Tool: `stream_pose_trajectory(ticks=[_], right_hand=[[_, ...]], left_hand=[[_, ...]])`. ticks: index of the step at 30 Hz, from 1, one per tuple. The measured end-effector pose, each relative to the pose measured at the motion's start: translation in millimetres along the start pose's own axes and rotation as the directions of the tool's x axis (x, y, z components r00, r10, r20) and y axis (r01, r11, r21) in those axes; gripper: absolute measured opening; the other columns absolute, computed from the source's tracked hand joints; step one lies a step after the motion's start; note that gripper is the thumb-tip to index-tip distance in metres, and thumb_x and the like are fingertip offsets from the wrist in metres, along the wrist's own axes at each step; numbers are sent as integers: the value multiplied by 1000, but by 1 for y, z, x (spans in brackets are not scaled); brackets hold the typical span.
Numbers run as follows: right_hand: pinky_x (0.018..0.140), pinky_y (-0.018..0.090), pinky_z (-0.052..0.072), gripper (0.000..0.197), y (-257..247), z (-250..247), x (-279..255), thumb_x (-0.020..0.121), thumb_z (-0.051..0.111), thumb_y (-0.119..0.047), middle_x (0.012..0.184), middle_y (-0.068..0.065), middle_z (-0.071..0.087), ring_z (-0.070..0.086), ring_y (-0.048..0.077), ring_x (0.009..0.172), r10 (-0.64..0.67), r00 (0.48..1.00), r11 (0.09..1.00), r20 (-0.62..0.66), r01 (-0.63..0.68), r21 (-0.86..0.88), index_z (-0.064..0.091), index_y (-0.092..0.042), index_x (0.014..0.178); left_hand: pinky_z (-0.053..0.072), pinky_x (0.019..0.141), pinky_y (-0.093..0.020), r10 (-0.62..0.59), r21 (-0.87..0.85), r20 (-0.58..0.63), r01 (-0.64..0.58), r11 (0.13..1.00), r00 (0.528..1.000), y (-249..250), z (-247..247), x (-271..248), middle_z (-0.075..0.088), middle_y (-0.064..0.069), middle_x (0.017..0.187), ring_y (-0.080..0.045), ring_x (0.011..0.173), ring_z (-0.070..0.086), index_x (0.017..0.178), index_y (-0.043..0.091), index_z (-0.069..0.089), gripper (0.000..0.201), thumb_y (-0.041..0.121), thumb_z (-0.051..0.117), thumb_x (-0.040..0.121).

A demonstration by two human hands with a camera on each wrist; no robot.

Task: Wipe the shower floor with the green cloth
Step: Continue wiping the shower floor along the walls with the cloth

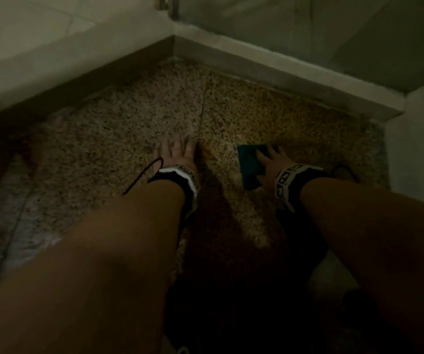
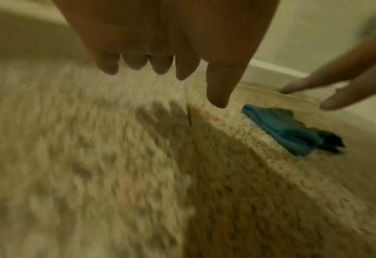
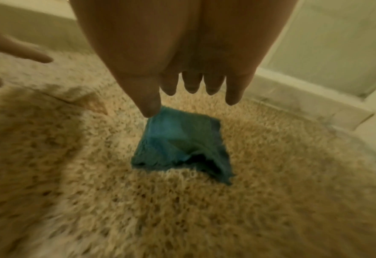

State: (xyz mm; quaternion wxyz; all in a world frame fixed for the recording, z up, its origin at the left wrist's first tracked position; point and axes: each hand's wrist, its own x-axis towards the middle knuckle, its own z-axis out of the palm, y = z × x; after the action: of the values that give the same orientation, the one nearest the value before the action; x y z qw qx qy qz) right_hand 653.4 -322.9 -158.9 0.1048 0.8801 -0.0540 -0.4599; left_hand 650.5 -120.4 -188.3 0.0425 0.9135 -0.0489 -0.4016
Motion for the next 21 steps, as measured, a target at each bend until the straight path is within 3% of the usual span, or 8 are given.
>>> stream_pose_trajectory(ticks=[6, 9, 12, 16, 21], right_hand=[[118, 45, 2, 71, 5, 20, 49, 98, 30, -53, 156, 2, -25, -17, 31, 144, -195, 981, 968, -23, 188, -168, -12, -29, 151], [117, 42, -2, 68, 10, 33, 59, 99, 23, -53, 153, 0, -32, -22, 29, 143, -237, 970, 966, -61, 228, -120, -18, -29, 149], [117, 41, -5, 66, 13, 38, 67, 98, 16, -55, 153, -1, -31, -23, 28, 142, -279, 950, 959, -138, 268, -91, -21, -31, 147], [116, 43, -5, 64, -8, 10, 89, 98, 15, -55, 156, -1, -25, -18, 29, 144, -238, 939, 969, -250, 248, 9, -17, -32, 148], [116, 46, -2, 66, -41, -31, 113, 100, 20, -53, 157, 4, -21, -15, 33, 144, -133, 946, 981, -297, 167, 93, -14, -27, 150]], left_hand=[[-8, 114, -50, -83, 48, -38, 85, 995, 996, -6, 13, 28, -32, -4, 152, -33, 141, -24, 148, 29, -19, 89, 60, 42, 91], [-6, 117, -49, -113, 9, -84, 114, 993, 990, -14, 13, 28, -30, -2, 153, -32, 142, -21, 147, 30, -19, 85, 65, 34, 90], [-4, 116, -49, -174, -48, -52, 172, 984, 983, -21, 18, 29, -30, -2, 153, -31, 142, -23, 147, 32, -19, 86, 67, 33, 89], [-7, 115, -50, -201, -24, -11, 200, 979, 980, -29, 16, 34, -34, -3, 151, -33, 141, -24, 146, 35, -20, 90, 73, 33, 84], [-7, 115, -50, -208, -21, -11, 208, 978, 978, -34, 19, 34, -36, -3, 150, -32, 141, -25, 145, 39, -22, 90, 76, 33, 82]])
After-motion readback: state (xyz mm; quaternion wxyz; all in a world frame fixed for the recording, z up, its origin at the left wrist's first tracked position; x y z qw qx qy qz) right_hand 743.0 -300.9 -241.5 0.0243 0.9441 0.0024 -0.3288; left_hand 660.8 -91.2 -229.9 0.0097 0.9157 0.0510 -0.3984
